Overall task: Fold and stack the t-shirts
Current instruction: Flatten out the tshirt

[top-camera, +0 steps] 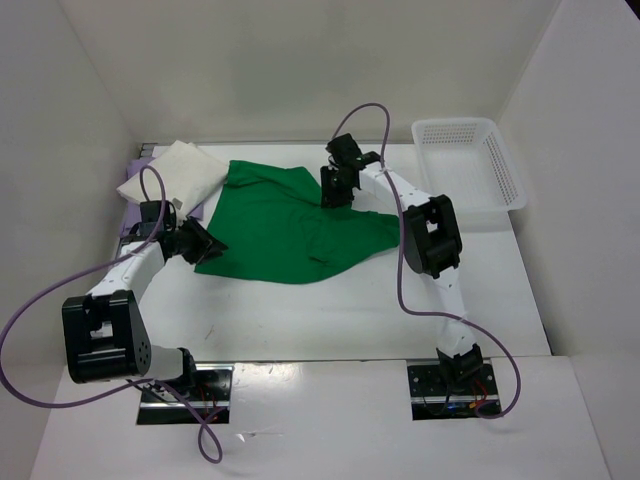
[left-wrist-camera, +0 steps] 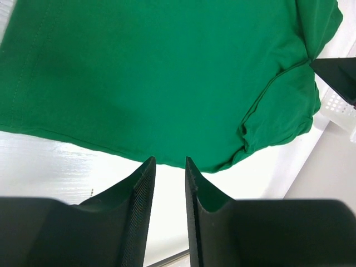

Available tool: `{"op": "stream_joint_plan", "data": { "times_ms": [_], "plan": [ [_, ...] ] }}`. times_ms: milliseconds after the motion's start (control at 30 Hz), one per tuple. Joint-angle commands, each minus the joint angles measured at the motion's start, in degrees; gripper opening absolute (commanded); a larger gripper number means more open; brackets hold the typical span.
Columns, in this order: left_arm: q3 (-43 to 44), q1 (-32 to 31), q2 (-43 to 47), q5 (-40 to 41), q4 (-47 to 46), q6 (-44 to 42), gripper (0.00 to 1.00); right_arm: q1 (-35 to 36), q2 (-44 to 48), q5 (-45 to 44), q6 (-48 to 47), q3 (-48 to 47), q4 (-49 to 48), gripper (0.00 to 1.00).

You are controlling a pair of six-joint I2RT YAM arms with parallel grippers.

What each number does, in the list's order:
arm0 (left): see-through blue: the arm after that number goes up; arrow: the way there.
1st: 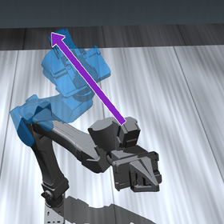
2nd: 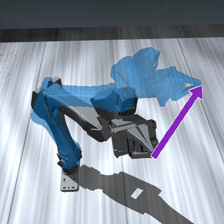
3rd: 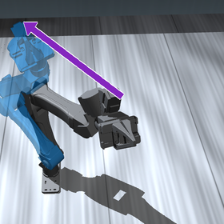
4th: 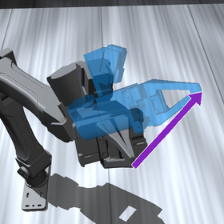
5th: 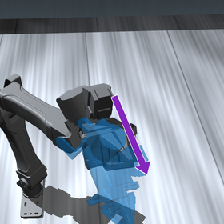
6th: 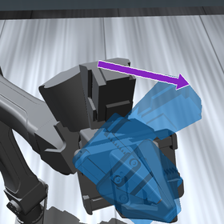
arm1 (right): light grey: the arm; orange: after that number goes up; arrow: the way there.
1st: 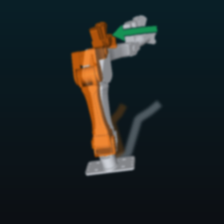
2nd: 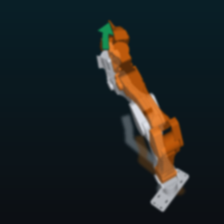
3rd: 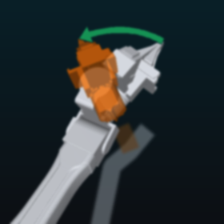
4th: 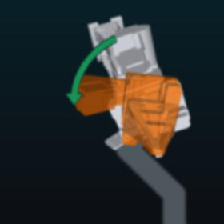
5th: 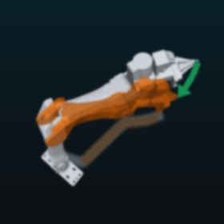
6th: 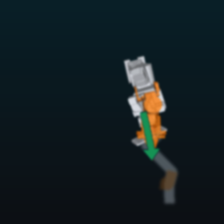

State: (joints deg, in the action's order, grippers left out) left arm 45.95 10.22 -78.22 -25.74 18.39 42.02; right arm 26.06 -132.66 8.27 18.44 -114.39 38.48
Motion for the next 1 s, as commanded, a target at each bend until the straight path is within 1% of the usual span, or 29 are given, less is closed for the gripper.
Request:
{"op": "stream_joint_plan", "data": {
  "times_ms": [0, 167, 200, 267, 300, 367, 433, 500, 567, 633, 667, 700, 733, 833, 933, 967],
  "plan": [
    [-0.51, 0.24, 0.26, 0.95, -1.25, -0.45, 0.35, 0.21, 0.64, -2.12, -0.68, -1.55, 0.9, 0.37],
    [-0.51, 0.24, -1.58, 2.09, -1.25, 0.69, 0.38, 0.21, 1.18, -3.34, -0.68, -0.31, 0.9, 0.37],
    [0.01, 0.24, -2.29, 2.79, -1.25, 1.22, 0.42, 0.21, 1.18, -3.35, -0.68, 0.3, 0.9, 0.34],
    [0.54, 0.24, -3.08, 2.8, -1.25, 1.83, 0.43, 0.21, 1.18, -3.35, -0.68, 0.31, 0.9, 0.27],
    [0.54, 0.24, -3.78, 2.8, -1.25, 1.84, 0.43, 0.21, 1.18, -3.35, -0.68, 0.31, 1.42, 0.21],
    [1.16, 0.24, -4.31, 2.8, -2.65, 2.97, 0.45, 0.21, 1.7, -3.35, -0.68, 0.83, 1.42, 0.19],
    [1.68, 0.24, -5.1, 2.8, -3.45, 2.98, 0.46, 0.21, 2.23, -3.35, -0.68, 0.83, 1.42, 0.14],
    [1.68, 0.24, -5.63, 2.28, -3.45, 2.98, 0.46, 0.21, 2.76, -3.35, -0.68, 2.23, 1.42, 0.14],
    [1.68, 0.24, -6.24, 2.27, -3.98, 2.98, 0.46, 0.21, 3.98, -3.35, -0.68, 3.02, 0.9, 0.09],
    [1.68, 0.24, -6.94, 2.27, -4.5, 3.5, 0.46, 0.21, 4.77, -3.35, -0.16, 4.95, 0.37, 0.09],
    [1.68, 0.24, -6.95, 2.27, -4.51, 3.51, 0.46, 0.21, 5.3, -2.83, -0.16, 5.49, 0.37, 0.06],
    [1.68, 0.24, -7.47, 2.79, -5.11, 4.03, 0.46, 0.21, 6.18, -2.82, -0.16, 5.49, 0.37, 0.0],
    [1.68, 0.24, -8.0, 2.8, -5.12, 4.03, 0.46, 0.21, 6.19, -2.82, -0.16, 6.1, 0.37, 0.0],
    [2.82, 0.24, -8.71, 3.32, -6.26, 5.35, 0.46, 0.21, 9.95, -3.35, 0.55, 8.56, -0.15, 0.0],
    [3.35, 0.76, -9.24, 4.03, -6.87, 5.97, 0.46, 0.21, 15.84, -3.35, 1.08, 13.12, -0.16, 0.0],
    [3.35, 0.77, -9.85, 4.03, -7.57, 6.58, 0.47, 0.21, 19.42, -3.35, 1.08, 14.62, -0.77, 0.0]
  ]
}}
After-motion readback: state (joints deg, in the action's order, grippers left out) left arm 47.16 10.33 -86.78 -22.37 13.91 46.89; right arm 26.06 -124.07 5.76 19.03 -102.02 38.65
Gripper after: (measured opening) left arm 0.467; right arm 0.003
